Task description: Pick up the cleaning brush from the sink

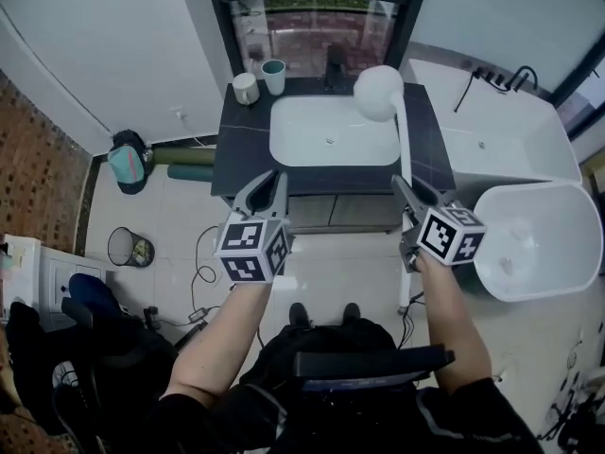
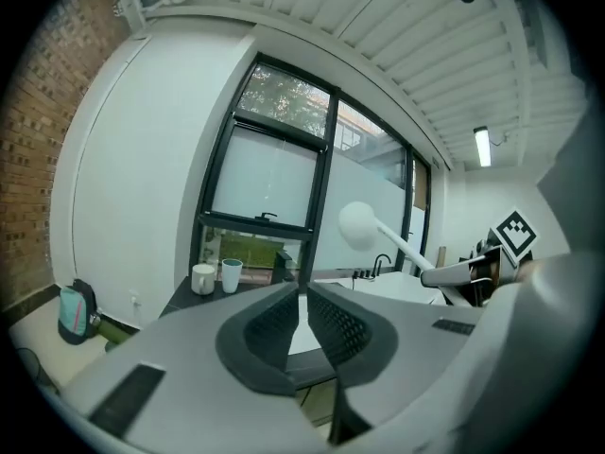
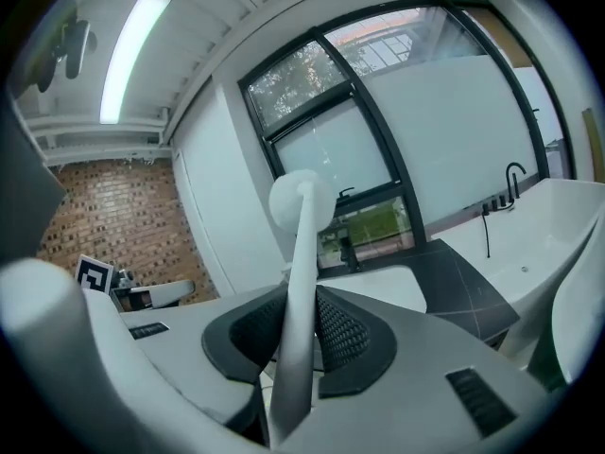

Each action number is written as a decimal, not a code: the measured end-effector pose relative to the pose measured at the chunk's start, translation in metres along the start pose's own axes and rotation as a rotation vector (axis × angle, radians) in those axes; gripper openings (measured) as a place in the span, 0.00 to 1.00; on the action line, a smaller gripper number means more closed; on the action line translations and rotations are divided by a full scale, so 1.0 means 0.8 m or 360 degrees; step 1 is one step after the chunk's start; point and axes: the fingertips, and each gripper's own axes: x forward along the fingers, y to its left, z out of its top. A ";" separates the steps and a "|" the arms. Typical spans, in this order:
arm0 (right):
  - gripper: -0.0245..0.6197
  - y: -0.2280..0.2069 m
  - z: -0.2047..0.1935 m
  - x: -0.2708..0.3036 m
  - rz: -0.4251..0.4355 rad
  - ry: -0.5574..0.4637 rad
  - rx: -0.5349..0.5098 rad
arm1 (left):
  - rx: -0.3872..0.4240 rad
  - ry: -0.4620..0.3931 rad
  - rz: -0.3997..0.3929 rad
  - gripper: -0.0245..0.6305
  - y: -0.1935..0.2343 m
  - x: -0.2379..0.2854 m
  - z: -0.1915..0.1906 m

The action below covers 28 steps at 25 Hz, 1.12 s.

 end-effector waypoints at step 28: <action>0.12 -0.083 0.010 -0.268 0.0022 -0.0293 -0.0169 | 0.0054 -0.0074 -0.0031 0.04 -0.281 -0.078 -0.029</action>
